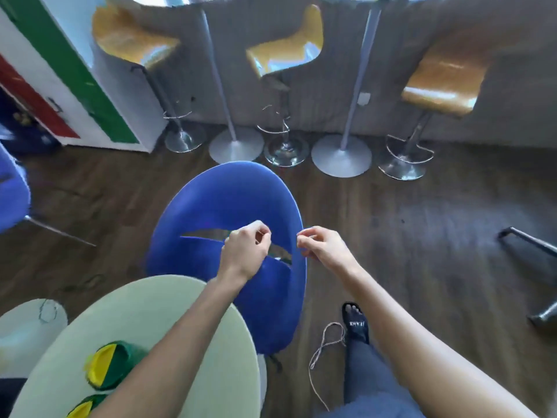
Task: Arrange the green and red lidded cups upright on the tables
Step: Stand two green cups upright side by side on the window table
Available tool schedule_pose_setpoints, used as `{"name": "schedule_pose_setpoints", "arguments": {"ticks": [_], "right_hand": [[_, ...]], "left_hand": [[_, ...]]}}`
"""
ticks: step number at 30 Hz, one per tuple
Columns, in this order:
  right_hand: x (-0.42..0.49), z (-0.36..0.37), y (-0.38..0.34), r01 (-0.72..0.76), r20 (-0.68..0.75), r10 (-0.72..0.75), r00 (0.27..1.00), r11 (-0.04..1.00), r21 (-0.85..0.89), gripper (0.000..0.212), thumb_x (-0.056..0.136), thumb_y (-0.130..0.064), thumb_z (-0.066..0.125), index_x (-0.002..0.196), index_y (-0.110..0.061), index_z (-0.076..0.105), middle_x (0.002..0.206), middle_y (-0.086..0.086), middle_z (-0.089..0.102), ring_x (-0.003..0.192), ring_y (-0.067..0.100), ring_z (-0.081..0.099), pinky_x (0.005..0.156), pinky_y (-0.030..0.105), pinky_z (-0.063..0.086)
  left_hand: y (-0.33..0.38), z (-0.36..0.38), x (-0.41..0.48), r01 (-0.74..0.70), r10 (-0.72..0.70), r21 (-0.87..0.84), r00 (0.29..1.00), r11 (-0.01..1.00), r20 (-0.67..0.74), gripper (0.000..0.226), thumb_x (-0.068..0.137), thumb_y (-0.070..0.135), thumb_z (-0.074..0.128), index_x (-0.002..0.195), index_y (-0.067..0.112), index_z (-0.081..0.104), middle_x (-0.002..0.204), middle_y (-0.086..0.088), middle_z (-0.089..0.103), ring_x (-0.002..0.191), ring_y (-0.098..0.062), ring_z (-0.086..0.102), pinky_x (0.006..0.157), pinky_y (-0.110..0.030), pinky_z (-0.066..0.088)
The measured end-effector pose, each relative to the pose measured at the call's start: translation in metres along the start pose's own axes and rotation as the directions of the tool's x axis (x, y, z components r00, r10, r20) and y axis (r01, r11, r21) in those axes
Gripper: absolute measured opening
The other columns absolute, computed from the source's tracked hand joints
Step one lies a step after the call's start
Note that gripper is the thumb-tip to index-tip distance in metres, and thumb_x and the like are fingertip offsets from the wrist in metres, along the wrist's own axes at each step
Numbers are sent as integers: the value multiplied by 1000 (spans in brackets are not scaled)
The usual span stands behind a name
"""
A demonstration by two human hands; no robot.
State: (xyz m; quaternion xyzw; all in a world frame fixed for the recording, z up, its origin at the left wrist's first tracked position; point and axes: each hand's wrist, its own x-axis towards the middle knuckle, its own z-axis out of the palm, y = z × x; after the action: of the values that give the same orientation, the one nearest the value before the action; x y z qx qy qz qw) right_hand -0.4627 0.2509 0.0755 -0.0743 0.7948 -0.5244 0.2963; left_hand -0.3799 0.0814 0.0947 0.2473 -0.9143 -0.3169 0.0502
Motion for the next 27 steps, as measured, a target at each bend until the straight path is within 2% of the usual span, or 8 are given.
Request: {"name": "schedule_pose_setpoints", "arguments": {"ticks": [3,7,9,12,15,19,23,27], "right_hand": [[57,-78,-7,24,-78,-21,997,999,34,17,81,-28,66,94,-20,74,76,-2,72,65,11,65,72,33,52],[145,-197,-24,58,-175,-51,983,998,36,15,72,-37,66,83,-27,71,80,2,75,73,16,70,83,41,58],[183,-253,-40,87,-211,-81,974,996,17,6,79,-29,67,84,-27,70,80,3,75,73,17,70,86,43,58],[227,-324,-77,115,-267,-114,957,993,-11,10,85,-21,67,93,-20,71,82,5,74,74,17,69,86,41,57],[272,-378,-119,162,-302,-166,939,986,-36,10,86,-20,66,94,-19,71,83,4,74,73,16,69,81,37,56],[343,-430,-177,238,-353,-238,905,970,-45,11,86,-21,65,94,-19,72,78,-1,73,69,13,67,66,25,50],[426,-465,-234,297,-372,-319,871,948,-117,12,87,-27,65,95,-23,72,83,-1,74,78,15,70,74,29,55],[508,-494,-286,331,-406,-390,826,920,-210,16,89,-29,63,101,-22,71,90,-3,73,85,14,68,73,25,54]], "left_hand": [[74,40,76,-91,90,12,995,996,46,12,88,32,57,85,25,67,78,6,73,79,-24,69,77,-41,56],[183,94,179,-164,162,11,982,986,93,11,85,34,59,86,27,68,80,6,74,80,-21,70,76,-38,57],[232,113,226,-182,181,5,979,983,89,13,84,35,59,86,27,68,83,5,75,82,-22,71,77,-38,57],[298,124,288,-225,227,-32,970,974,86,13,84,35,59,86,26,69,84,4,75,80,-22,71,76,-38,57],[352,119,350,-268,271,-55,960,962,66,14,83,35,59,84,26,69,80,5,75,77,-21,71,75,-38,58],[400,103,445,-308,308,-76,951,948,-5,10,83,32,61,82,26,69,70,10,68,76,-19,70,76,-38,58],[427,91,551,-371,367,-64,928,926,-65,9,86,30,63,83,26,71,77,7,71,76,-19,69,78,-39,57],[447,84,661,-423,415,-83,904,902,-101,9,89,24,64,86,22,72,80,2,73,75,-18,68,75,-35,58]]}}
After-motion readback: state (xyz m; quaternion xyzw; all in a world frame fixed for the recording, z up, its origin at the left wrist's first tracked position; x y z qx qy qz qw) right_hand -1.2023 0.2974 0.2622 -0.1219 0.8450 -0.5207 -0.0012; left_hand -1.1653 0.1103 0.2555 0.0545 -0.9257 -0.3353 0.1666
